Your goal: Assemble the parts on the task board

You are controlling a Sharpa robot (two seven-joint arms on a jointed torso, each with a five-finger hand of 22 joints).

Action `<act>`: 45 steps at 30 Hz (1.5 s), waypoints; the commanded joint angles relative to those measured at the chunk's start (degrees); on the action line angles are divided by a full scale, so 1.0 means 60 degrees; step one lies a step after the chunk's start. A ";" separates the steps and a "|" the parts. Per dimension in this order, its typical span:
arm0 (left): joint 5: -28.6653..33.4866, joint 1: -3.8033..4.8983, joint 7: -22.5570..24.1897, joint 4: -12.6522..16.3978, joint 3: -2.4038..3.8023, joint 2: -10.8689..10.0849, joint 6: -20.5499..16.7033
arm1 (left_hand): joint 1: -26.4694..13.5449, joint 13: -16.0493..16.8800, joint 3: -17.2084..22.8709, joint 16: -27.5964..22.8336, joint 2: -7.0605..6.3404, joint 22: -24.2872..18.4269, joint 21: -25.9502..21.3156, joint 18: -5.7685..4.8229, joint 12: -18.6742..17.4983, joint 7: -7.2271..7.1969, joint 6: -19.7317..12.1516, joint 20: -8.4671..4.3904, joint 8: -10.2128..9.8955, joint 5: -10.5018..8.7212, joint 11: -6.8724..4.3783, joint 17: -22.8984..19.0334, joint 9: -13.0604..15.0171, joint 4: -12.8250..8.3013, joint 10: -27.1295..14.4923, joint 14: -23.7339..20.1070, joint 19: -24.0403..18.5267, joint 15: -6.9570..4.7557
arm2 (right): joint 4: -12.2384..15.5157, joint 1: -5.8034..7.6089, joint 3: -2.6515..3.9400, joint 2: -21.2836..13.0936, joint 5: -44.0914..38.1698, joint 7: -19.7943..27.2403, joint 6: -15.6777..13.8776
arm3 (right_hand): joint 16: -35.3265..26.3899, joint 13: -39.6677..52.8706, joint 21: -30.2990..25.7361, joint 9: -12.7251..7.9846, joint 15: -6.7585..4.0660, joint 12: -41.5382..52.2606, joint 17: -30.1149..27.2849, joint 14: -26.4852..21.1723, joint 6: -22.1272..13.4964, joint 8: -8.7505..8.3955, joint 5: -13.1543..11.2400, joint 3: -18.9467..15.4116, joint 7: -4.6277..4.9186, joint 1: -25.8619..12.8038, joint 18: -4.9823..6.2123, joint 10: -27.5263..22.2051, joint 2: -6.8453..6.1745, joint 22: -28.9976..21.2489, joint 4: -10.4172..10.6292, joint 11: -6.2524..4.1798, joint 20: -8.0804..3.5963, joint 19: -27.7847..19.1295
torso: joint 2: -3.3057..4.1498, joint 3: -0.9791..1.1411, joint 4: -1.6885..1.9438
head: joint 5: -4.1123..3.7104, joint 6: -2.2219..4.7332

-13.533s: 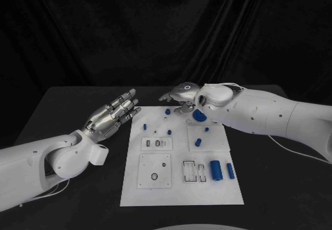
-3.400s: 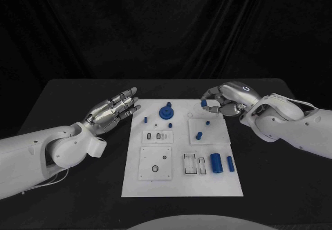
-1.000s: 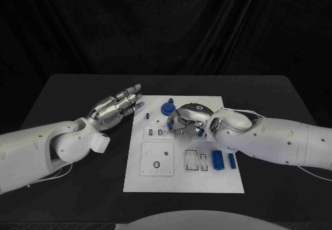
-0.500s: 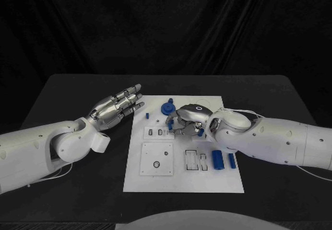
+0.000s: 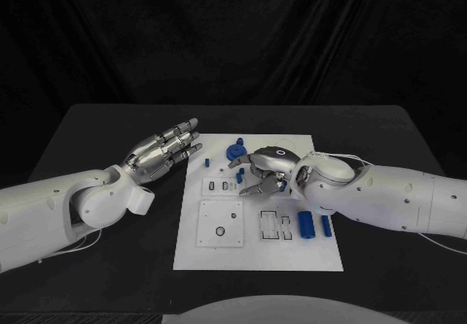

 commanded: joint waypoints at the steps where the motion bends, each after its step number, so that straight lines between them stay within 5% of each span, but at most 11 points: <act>1: -0.0038 -0.0013 0.0180 0.0052 0.0006 -0.0017 0.0015 | -0.0088 -0.0008 0.0061 -0.0035 -0.0014 -0.0005 -0.0018 -0.0106 -0.0058 0.0048 0.0011 0.0090 0.0052 0.0040 0.0064 -0.0014 0.0015 -0.0020 -0.0009 -0.0004 0.0010 0.0074 | 0.0233 0.0050 0.0001 -0.0180 -0.0090 0.0492 -0.0878 | -0.0052 0.2509 -0.0041 -0.0023 -0.0062 0.0025 0.1482 0.0790 0.0108 0.0112 -0.0205 -0.0129 -0.0004 -0.0184 0.0097 0.1009 -0.0128 0.1796 0.0042 -0.0073 -0.0062 0.0106 | -0.0002 0.0005 -0.0008 | 0.0063 -0.0039; 13: -0.1372 0.0063 0.1271 0.0533 0.0015 -0.0451 -0.2031 | -0.0181 -0.0012 0.0042 -0.0035 -0.0498 0.0019 0.0009 0.0047 -0.0061 0.0052 0.0181 0.0207 0.0152 -0.0034 0.0084 -0.0014 0.0037 -0.0424 -0.0014 -0.0004 0.0050 -0.0021 | 0.1547 0.1631 0.0003 -0.1574 0.0522 0.0867 -0.2224 | -0.0011 0.2509 0.0090 -0.0038 0.0003 0.0025 0.1536 0.0803 0.0954 0.0562 -0.0322 -0.0122 0.0123 -0.1265 0.0063 0.1009 0.0084 0.1839 0.0053 0.0016 -0.0024 0.0166 | 0.0000 0.0021 -0.0007 | 0.0154 -0.0075; 23: -0.5467 0.0754 0.1574 0.0360 0.0018 -0.0374 -0.5066 | 0.0614 0.0431 -0.0444 0.0666 -0.1287 0.0455 0.0837 0.0117 0.0310 0.0312 0.0798 0.0726 0.0209 -0.2560 0.0823 0.0371 0.0070 0.0401 0.1543 0.1554 0.1209 0.0426 | 0.1679 0.2658 0.0002 -0.2648 0.2620 0.2184 -0.3278 | 0.0029 0.2509 0.0162 -0.0087 0.0113 0.0025 0.1586 0.0813 0.1448 0.0816 -0.0256 0.0280 0.0280 -0.1483 0.0047 0.1009 0.0757 0.1861 0.0004 0.0150 0.0076 0.0192 | -0.0022 0.0088 0.0012 | 0.0038 0.0044; 26: -0.7630 0.0907 0.1301 0.0277 0.0018 -0.0319 -0.6122 | 0.0528 0.1723 -0.0729 0.1985 -0.1524 0.1046 0.2175 0.0122 0.1271 0.0221 0.1288 0.0822 0.0253 -0.3809 0.1384 0.1352 0.0124 0.1038 0.4951 0.5138 0.3445 0.0528 | 0.1590 0.2728 0.0001 -0.2828 0.2923 0.2639 -0.3704 | 0.0057 0.2509 0.0259 -0.0062 0.0179 0.0025 0.1622 0.0821 0.1870 0.1038 0.0244 0.0453 0.0367 -0.1258 0.0028 0.1009 0.1055 0.1889 -0.0026 0.0221 0.0129 0.0231 | -0.0049 0.0141 -0.0009 | 0.0004 0.0018; 27: -0.8931 0.0970 0.1001 0.0225 0.0018 -0.0271 -0.6608 | -0.0115 0.2450 -0.0995 0.2620 -0.1672 0.1374 0.3014 0.0141 0.1873 0.0247 0.1923 0.0827 0.0378 -0.5345 0.1528 0.1922 0.0187 0.1437 0.6454 0.6811 0.5283 0.0542 | 0.1549 0.2751 0.0001 -0.2898 0.2996 0.2910 -0.3975 | 0.0087 0.2509 0.0383 -0.0043 0.0219 0.0025 0.1659 0.0831 0.2243 0.1202 0.0678 0.0522 0.0404 -0.1071 0.0004 0.1009 0.1164 0.1923 -0.0038 0.0260 0.0165 0.0278 | -0.0064 0.0164 -0.0015 | -0.0003 -0.0002; 33: -1.1489 0.1231 -0.0624 0.0195 0.0019 0.0052 -0.6998 | -0.0816 0.5202 -0.1110 0.5808 -0.1767 0.2274 0.4817 0.0060 0.4204 0.0751 0.5024 0.0364 0.1160 -0.5465 0.1227 0.3981 0.0611 0.1406 0.9205 0.9700 0.8128 0.0055 | 0.1481 0.2789 0.0000 -0.3023 0.3049 0.3471 -0.4665 | 0.0109 0.2509 0.0535 -0.0054 0.0219 0.0025 0.1674 0.0835 0.2814 0.1338 0.1522 0.0642 0.0369 -0.0785 -0.0021 0.1009 0.1343 0.1961 -0.0044 0.0261 0.0186 0.0327 | -0.0167 0.0277 -0.0128 | 0.0031 0.0038; 34: -1.1696 0.1282 -0.1025 0.0228 0.0019 0.0128 -0.6885 | -0.1058 0.6774 -0.1208 0.7277 -0.1765 0.2648 0.5428 0.0079 0.5943 0.0965 0.5243 0.0210 0.1214 -0.5287 0.1077 0.5110 0.0659 0.1321 1.0055 1.0321 0.8671 -0.0076 | 0.1482 0.2792 0.0000 -0.3035 0.3021 0.3470 -0.4723 | 0.0104 0.2509 0.0537 -0.0057 0.0220 0.0025 0.1666 0.0834 0.2824 0.1337 0.1539 0.0644 0.0369 -0.0781 -0.0021 0.1009 0.1348 0.1961 -0.0043 0.0262 0.0187 0.0328 | -0.0180 0.0298 -0.0147 | 0.0049 0.0042; 36: -1.1958 0.1399 -0.1700 0.0295 0.0019 0.0270 -0.6649 | -0.1253 1.2386 -0.1187 1.3271 -0.1526 0.4357 0.7647 -0.0231 1.2127 0.1144 0.6100 -0.0169 0.1517 -0.5312 0.0877 1.1580 0.0950 0.1304 1.2128 1.2239 0.8794 -0.0349 | 0.1469 0.2797 0.0000 -0.3037 0.2966 0.3406 -0.4768 | 0.0098 0.2509 0.0528 -0.0065 0.0220 0.0025 0.1654 0.0831 0.2831 0.1328 0.1567 0.0646 0.0371 -0.0788 -0.0019 0.1009 0.1363 0.1958 -0.0033 0.0261 0.0188 0.0324 | -0.0211 0.0348 -0.0157 | 0.0070 0.0055; 38: -1.2124 0.1559 -0.2313 0.0365 0.0020 0.0420 -0.6322 | -0.1350 1.4652 -0.1141 1.4828 -0.1466 0.8133 1.0713 -0.0609 1.4583 0.1222 0.6557 -0.0383 0.1663 -0.5148 0.0858 1.4575 0.1231 0.1404 1.4524 1.4598 1.0053 -0.0300 | 0.1417 0.2802 0.0000 -0.3008 0.2924 0.3308 -0.4740 | 0.0092 0.2509 0.0526 -0.0073 0.0223 0.0025 0.1643 0.0829 0.2845 0.1319 0.1588 0.0644 0.0375 -0.0807 -0.0018 0.1009 0.1381 0.1957 -0.0022 0.0270 0.0190 0.0322 | -0.0240 0.0379 -0.0170 | 0.0086 0.0069; 41: -1.2275 0.1871 -0.3399 0.0493 0.0020 0.0667 -0.5394 | -0.1698 1.4986 -0.1203 1.4965 -0.1386 1.2121 1.3507 -0.1101 1.4937 0.1086 0.7257 -0.0461 0.1962 -0.5001 0.0784 1.4986 0.1702 0.1410 1.4983 1.4996 1.2442 -0.0411 | 0.1268 0.2805 0.0000 -0.2925 0.2883 0.3157 -0.4629 | 0.0090 0.2509 0.0518 -0.0079 0.0243 0.0025 0.1639 0.0828 0.2921 0.1326 0.1597 0.0635 0.0381 -0.0860 -0.0017 0.1009 0.1422 0.1954 -0.0013 0.0304 0.0200 0.0318 | -0.0329 0.0486 -0.0227 | 0.0143 0.0034; 45: -1.1984 0.2213 -0.4940 0.0644 0.0021 0.0888 -0.3662 | -0.2601 1.4986 -0.1528 1.4965 -0.1186 1.3432 1.4269 -0.1261 1.4937 0.0920 0.7598 -0.0456 0.2162 -0.4977 0.0633 1.4986 0.2191 0.1449 1.4983 1.4996 1.3427 -0.0573 | 0.1097 0.2801 0.0000 -0.2786 0.2862 0.3021 -0.4460 | 0.0081 0.2509 0.0512 -0.0088 0.0259 0.0025 0.1622 0.0824 0.2967 0.1324 0.1546 0.0626 0.0384 -0.0856 -0.0016 0.1009 0.1419 0.1951 -0.0027 0.0323 0.0210 0.0314 | -0.0416 0.0571 -0.0293 | 0.0205 0.0032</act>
